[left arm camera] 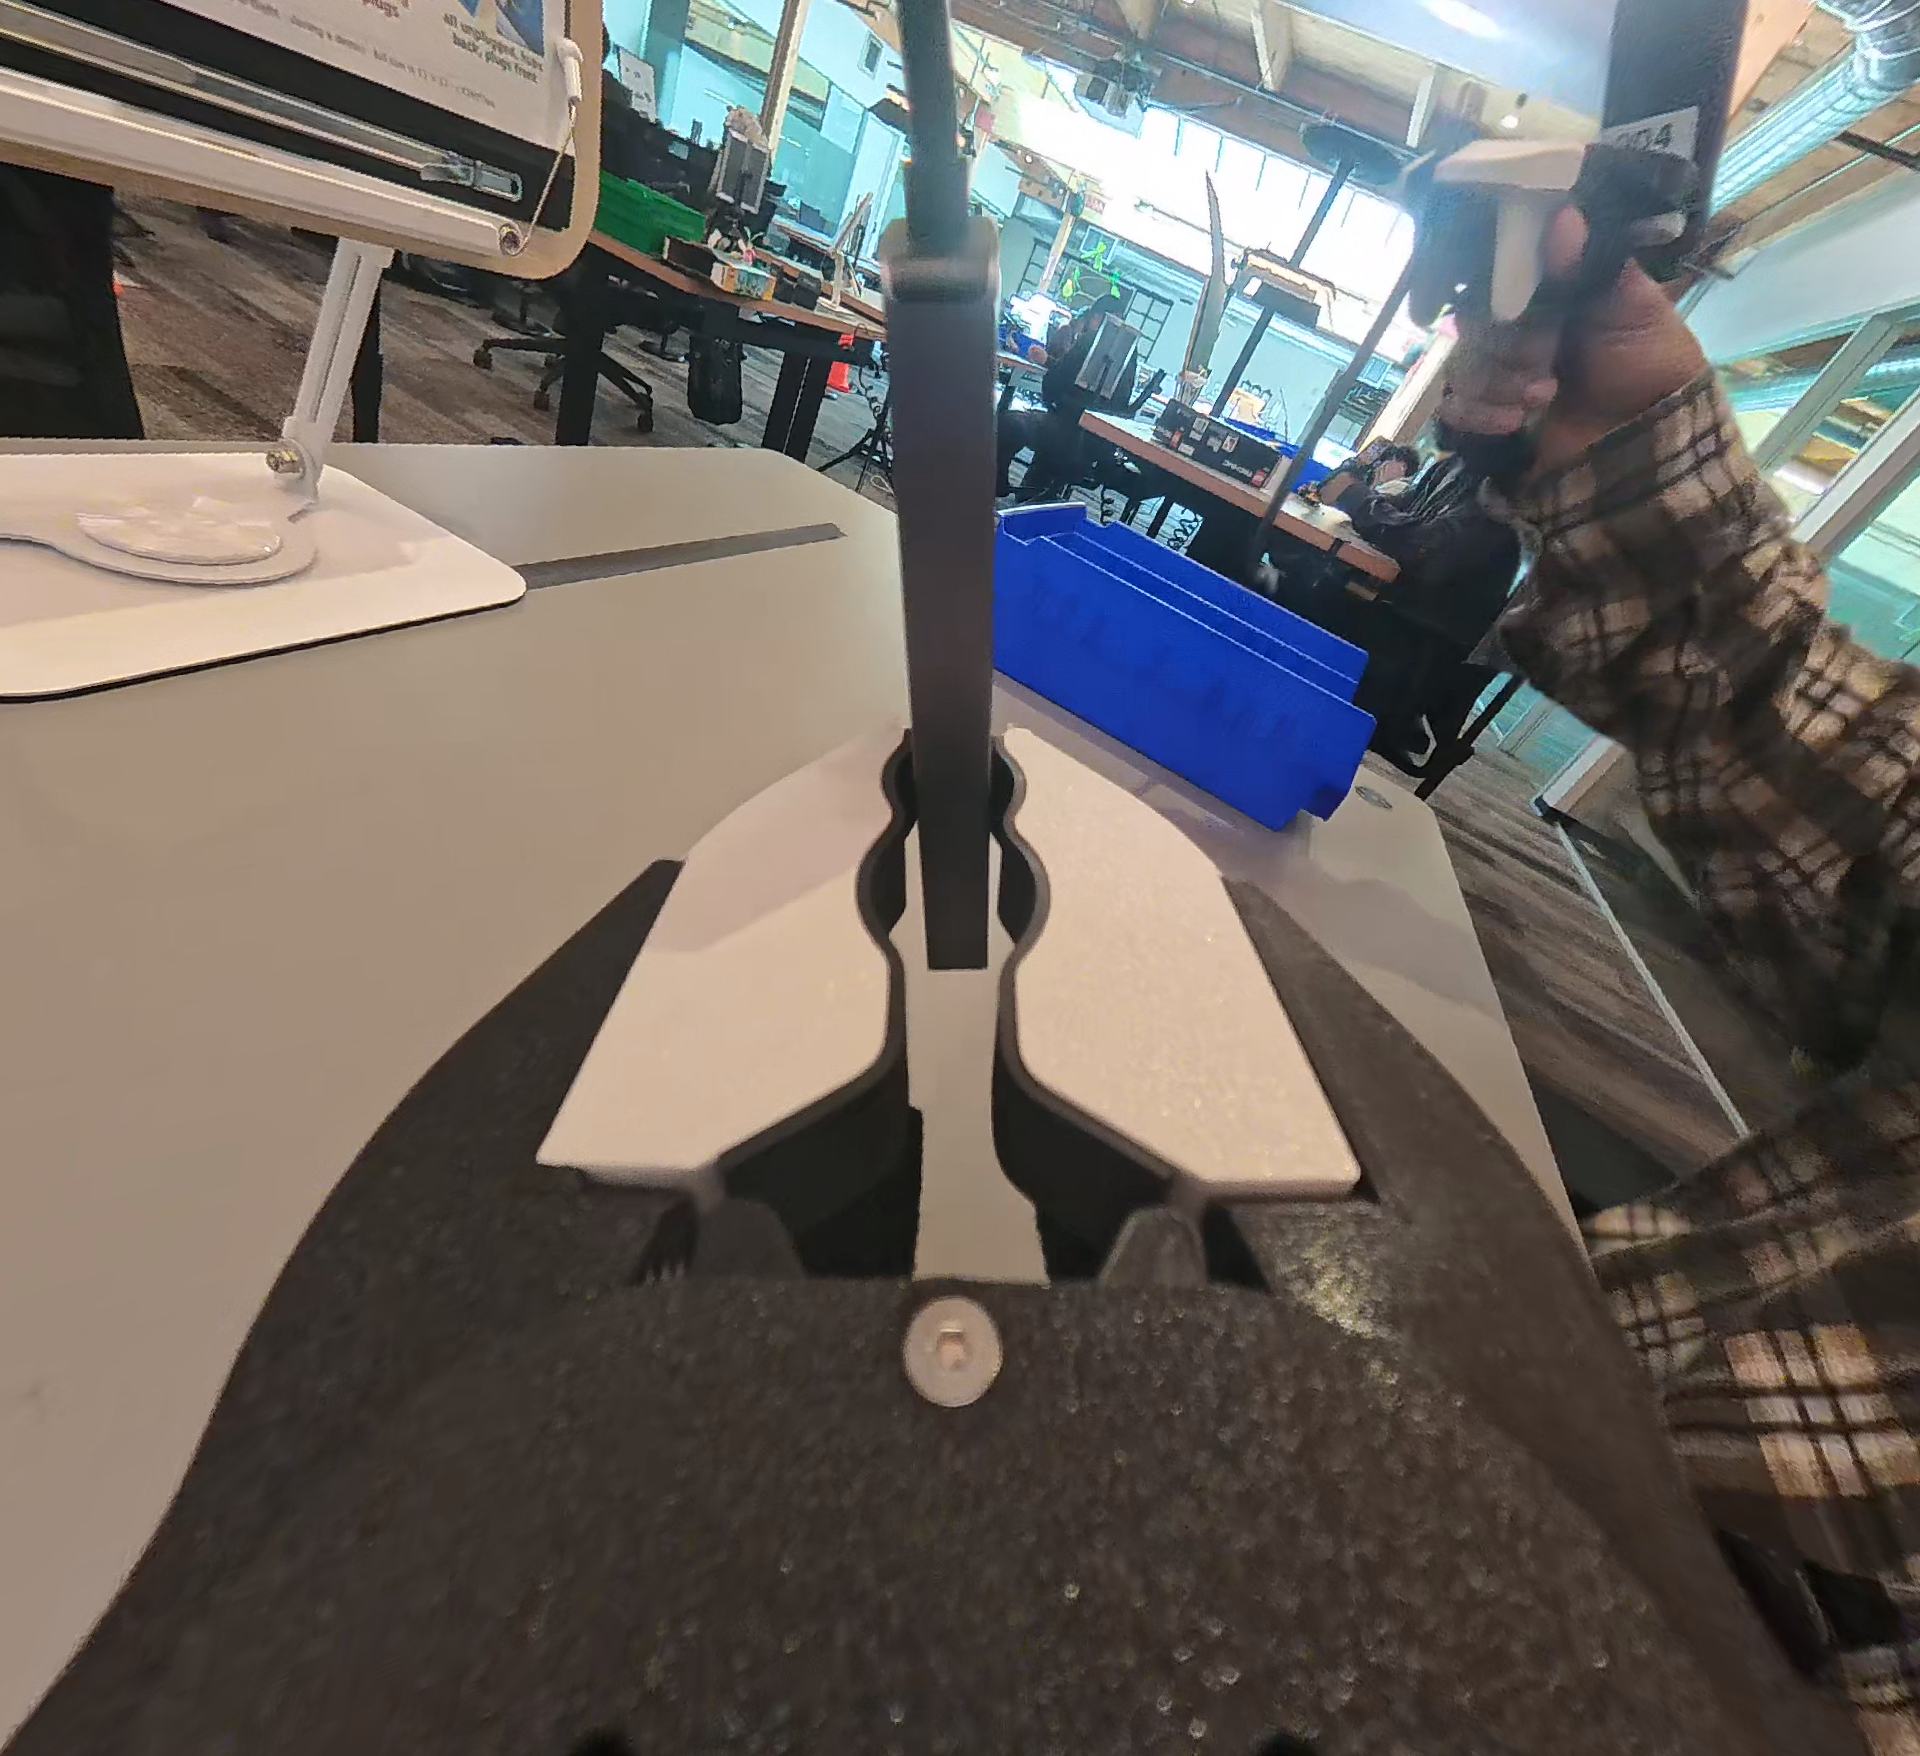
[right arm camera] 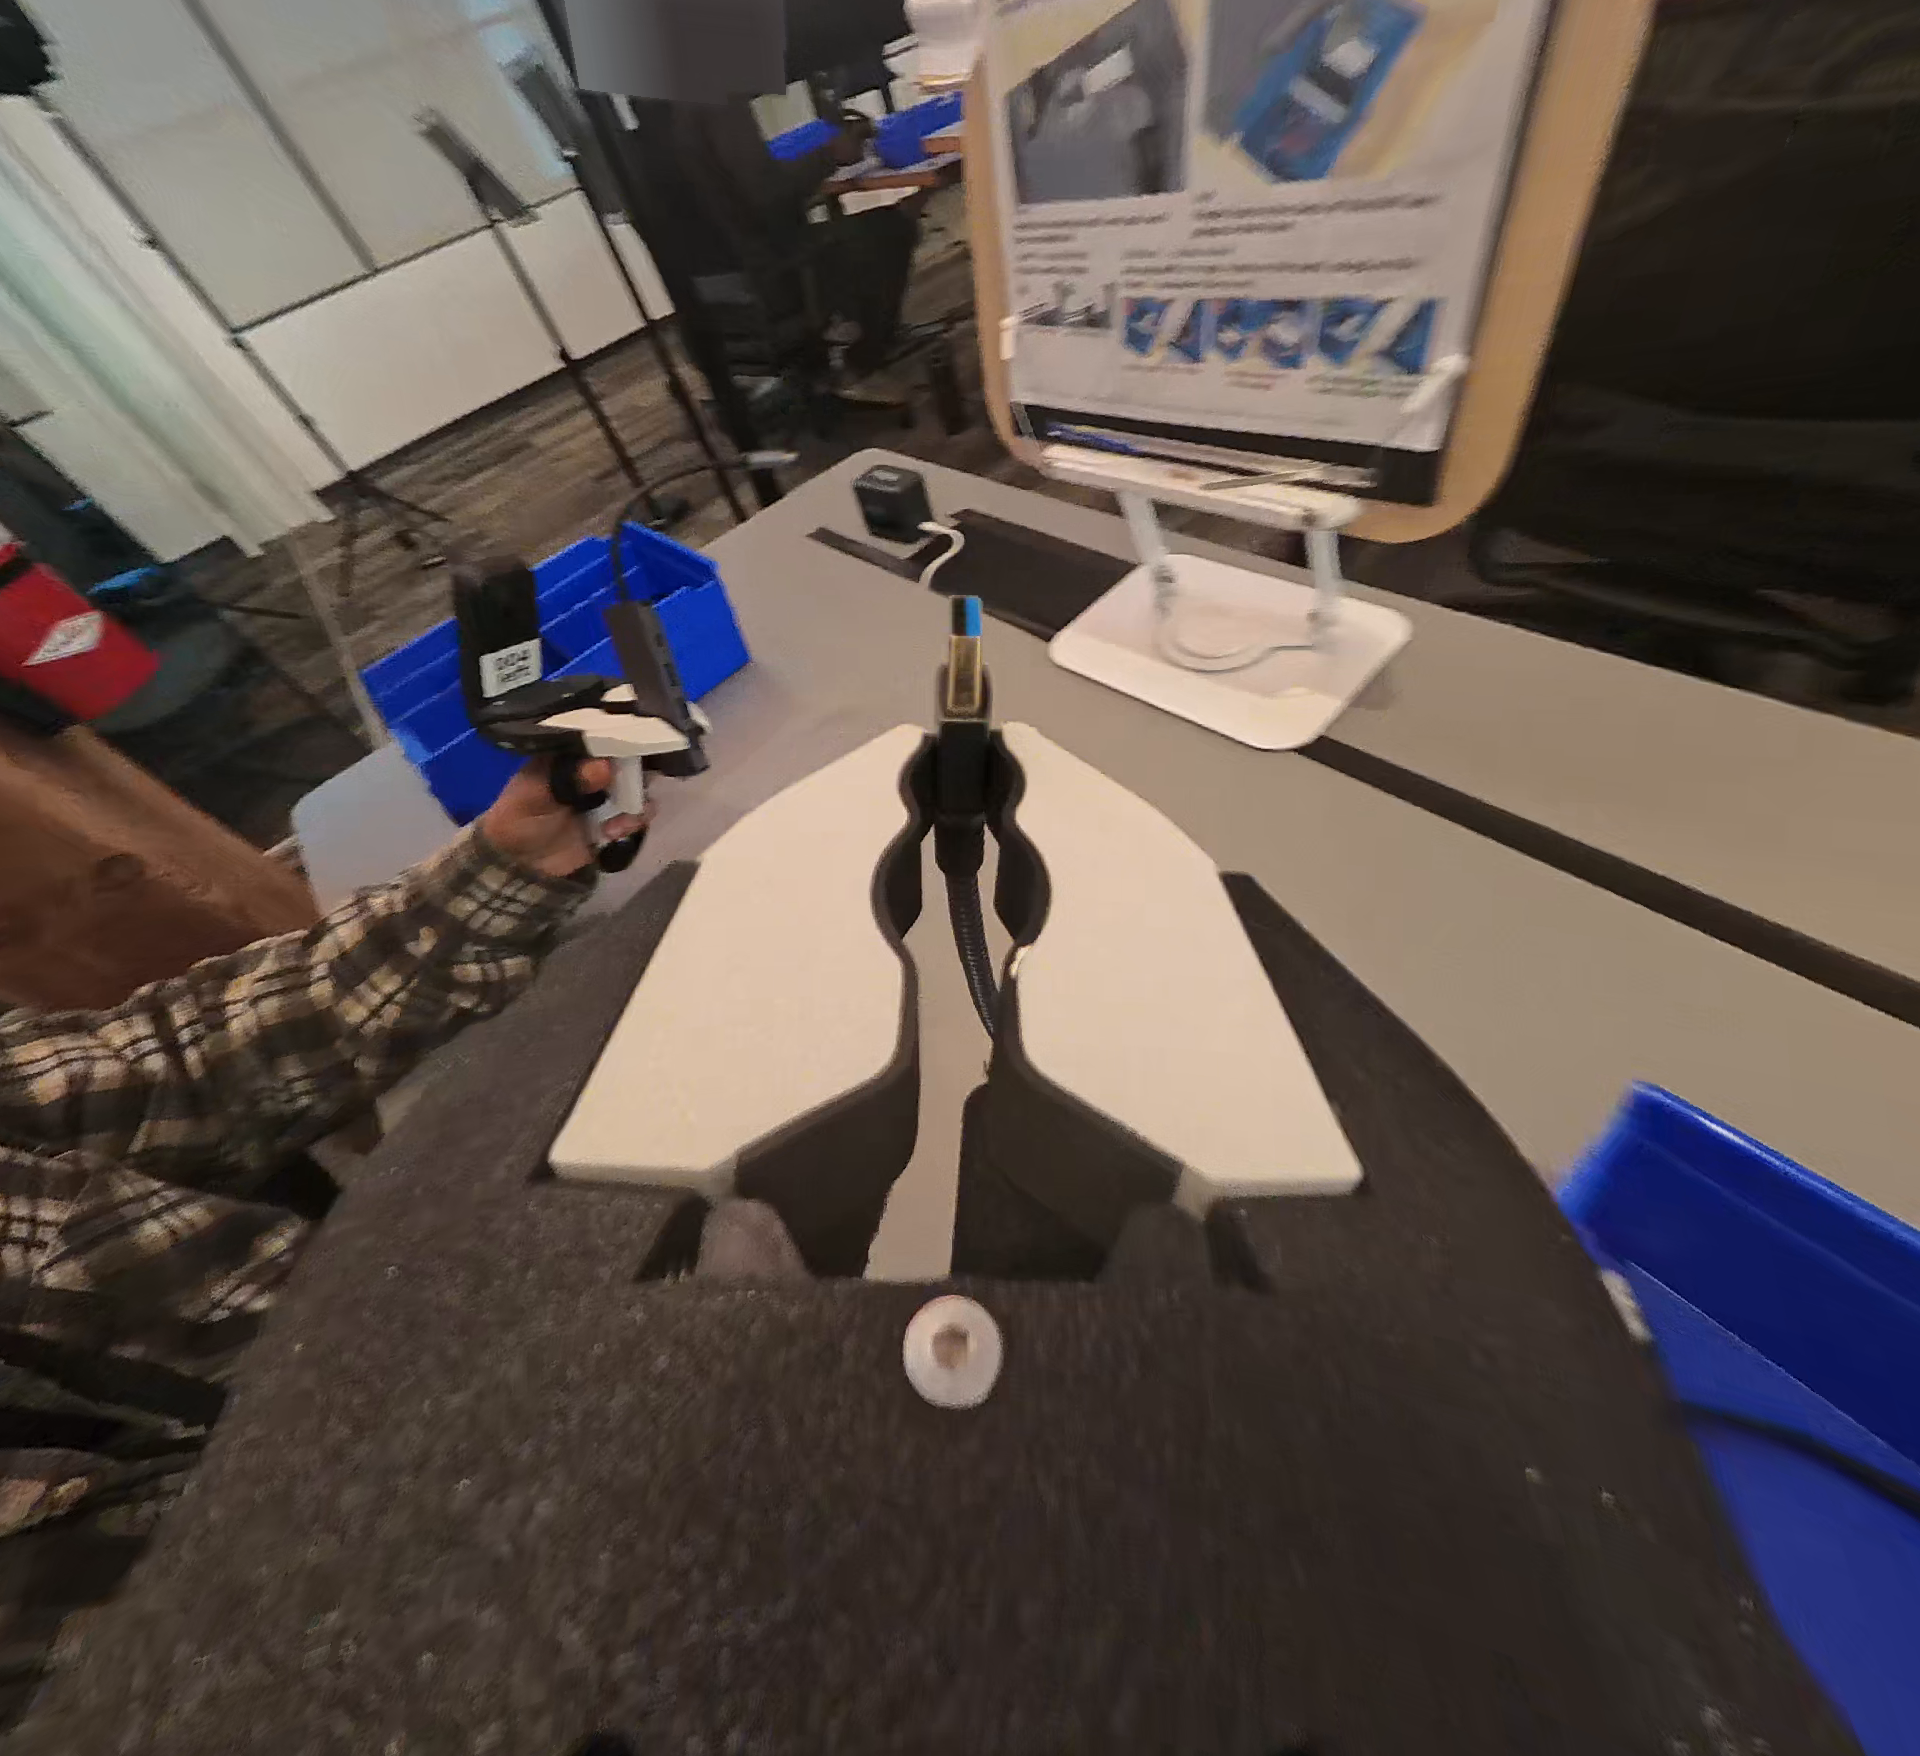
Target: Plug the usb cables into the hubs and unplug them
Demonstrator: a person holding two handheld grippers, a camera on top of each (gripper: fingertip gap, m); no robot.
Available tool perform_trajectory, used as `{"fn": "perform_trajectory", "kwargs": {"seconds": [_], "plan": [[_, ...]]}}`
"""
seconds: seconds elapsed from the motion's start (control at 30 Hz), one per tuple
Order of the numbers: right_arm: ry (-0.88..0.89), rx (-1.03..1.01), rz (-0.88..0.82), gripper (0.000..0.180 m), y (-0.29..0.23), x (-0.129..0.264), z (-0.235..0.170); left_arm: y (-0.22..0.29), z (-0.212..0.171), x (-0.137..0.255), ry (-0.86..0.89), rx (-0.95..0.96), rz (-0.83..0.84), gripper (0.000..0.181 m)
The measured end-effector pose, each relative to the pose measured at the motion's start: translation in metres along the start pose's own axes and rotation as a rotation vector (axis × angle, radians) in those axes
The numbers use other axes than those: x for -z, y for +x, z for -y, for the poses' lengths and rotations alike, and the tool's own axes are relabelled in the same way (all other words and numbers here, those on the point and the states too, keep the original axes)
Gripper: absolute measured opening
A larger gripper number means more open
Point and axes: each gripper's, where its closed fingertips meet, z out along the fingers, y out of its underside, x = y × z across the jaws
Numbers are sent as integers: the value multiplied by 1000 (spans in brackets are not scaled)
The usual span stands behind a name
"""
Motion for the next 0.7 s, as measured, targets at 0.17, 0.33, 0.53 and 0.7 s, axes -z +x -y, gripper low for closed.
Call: {"fn": "perform_trajectory", "kwargs": {"seconds": [0.17, 0.33, 0.53, 0.7], "plan": [[12, -1, -121, 8, 29, 50, 16, -3, -3, -1, -17, -30, 28, 11], [28, -32, -180, 8, 52, 76, 16, -3, -8, -4, -47, -63, 45, 11], [24, -56, -218, 8, 68, 88, 10, -4, -10, -5, -55, -62, 45, 11], [21, -73, -238, 8, 79, 93, 7, -4, -8, -3, -49, -60, 45, 11]]}}
